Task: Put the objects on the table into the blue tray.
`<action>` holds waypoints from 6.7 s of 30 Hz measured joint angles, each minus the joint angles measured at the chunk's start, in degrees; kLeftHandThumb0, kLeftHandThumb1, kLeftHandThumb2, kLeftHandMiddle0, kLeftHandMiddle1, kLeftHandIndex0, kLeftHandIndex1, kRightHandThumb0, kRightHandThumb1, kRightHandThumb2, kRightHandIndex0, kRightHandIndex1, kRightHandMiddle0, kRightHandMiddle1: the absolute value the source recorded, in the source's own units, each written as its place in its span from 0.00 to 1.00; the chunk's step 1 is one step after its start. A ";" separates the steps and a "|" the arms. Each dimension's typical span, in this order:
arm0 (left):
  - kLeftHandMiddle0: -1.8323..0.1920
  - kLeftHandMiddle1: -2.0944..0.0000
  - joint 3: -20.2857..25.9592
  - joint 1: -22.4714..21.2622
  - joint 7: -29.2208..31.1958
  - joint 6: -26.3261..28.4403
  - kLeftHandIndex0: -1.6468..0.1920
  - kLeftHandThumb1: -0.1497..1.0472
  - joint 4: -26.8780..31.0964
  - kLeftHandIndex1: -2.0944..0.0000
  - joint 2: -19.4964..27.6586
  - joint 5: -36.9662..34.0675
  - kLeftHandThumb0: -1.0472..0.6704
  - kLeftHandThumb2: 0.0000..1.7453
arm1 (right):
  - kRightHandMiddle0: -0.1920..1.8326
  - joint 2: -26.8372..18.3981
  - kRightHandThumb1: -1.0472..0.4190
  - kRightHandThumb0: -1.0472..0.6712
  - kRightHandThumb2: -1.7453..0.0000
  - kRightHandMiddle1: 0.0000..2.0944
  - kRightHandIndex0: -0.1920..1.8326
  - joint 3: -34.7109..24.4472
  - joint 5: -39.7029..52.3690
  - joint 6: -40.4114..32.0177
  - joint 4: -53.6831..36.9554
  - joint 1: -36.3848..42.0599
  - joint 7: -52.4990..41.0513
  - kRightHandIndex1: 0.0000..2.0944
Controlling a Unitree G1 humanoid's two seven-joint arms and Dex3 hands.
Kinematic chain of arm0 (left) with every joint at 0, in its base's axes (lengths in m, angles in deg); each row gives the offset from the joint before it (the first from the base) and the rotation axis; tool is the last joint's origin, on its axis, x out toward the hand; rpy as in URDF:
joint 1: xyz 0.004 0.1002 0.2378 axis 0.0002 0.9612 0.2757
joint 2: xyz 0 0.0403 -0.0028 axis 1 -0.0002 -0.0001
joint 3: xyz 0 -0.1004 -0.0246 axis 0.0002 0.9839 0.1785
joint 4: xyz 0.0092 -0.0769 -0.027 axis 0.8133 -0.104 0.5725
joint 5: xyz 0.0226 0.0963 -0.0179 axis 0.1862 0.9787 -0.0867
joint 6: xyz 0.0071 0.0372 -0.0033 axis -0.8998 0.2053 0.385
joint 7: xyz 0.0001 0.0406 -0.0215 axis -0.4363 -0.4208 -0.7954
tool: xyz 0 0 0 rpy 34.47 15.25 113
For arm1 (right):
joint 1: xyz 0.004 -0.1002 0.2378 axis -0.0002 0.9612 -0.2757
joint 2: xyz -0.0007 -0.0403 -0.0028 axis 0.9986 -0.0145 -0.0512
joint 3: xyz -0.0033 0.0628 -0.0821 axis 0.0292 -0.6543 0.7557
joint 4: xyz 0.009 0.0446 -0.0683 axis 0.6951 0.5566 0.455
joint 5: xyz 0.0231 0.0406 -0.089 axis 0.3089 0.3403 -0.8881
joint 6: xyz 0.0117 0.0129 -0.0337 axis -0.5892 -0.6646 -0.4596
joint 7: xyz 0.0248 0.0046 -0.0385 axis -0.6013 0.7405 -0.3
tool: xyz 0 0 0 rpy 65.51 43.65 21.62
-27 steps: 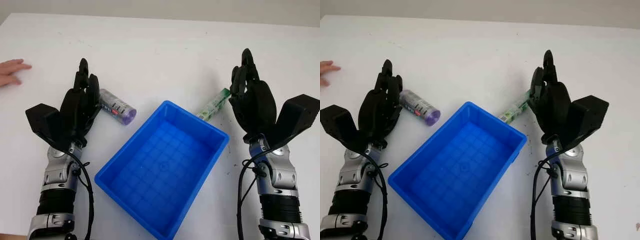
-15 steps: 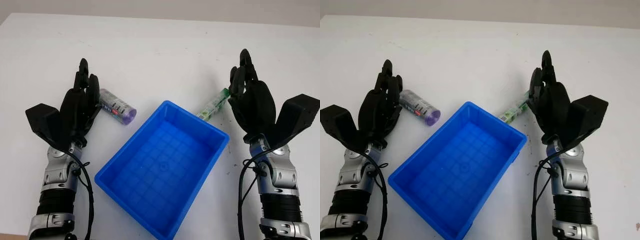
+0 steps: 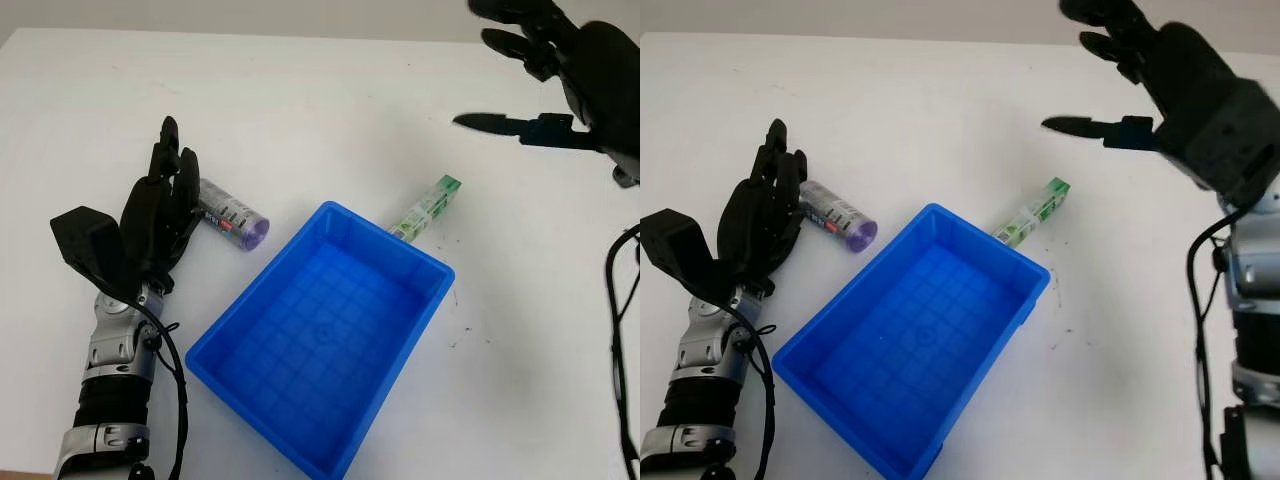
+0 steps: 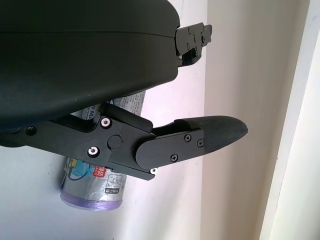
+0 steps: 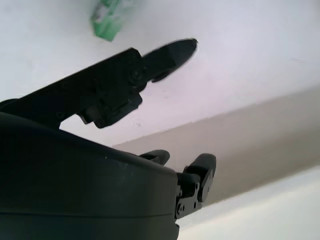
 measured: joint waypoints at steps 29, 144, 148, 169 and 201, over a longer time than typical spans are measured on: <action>1.00 1.00 -0.19 -0.98 -0.38 0.00 1.00 1.00 -0.35 1.00 0.38 0.27 0.20 0.35 | 0.34 -1.10 0.17 0.40 0.97 0.05 0.30 13.42 -17.24 24.63 15.38 -1.90 -0.09 0.05; 0.99 0.98 -16.47 -18.85 10.10 -28.69 0.97 0.89 -15.91 0.98 31.57 34.85 0.17 0.02 | 0.00 23.92 0.00 0.30 0.76 0.26 0.07 -7.10 17.72 -9.88 4.06 3.84 12.71 0.11; 0.97 0.97 -21.07 -22.96 7.55 -34.04 0.96 0.87 -19.57 0.97 32.60 41.89 0.17 0.02 | 0.00 25.59 0.00 0.30 0.77 0.23 0.06 -7.93 20.12 -11.60 4.01 4.98 13.39 0.09; 0.78 0.94 -38.19 -31.61 -17.39 -39.73 0.76 0.90 -25.54 0.92 32.44 69.68 0.34 0.04 | 0.04 26.16 0.00 0.31 0.77 0.17 0.09 -9.08 21.77 -17.59 -0.02 6.26 15.11 0.07; 0.48 0.00 -31.76 -32.68 -23.62 -39.23 0.64 1.00 -22.51 0.00 30.65 46.90 0.30 0.23 | 0.06 26.18 0.00 0.32 0.79 0.17 0.12 -9.05 21.21 -18.57 -1.40 6.82 16.17 0.05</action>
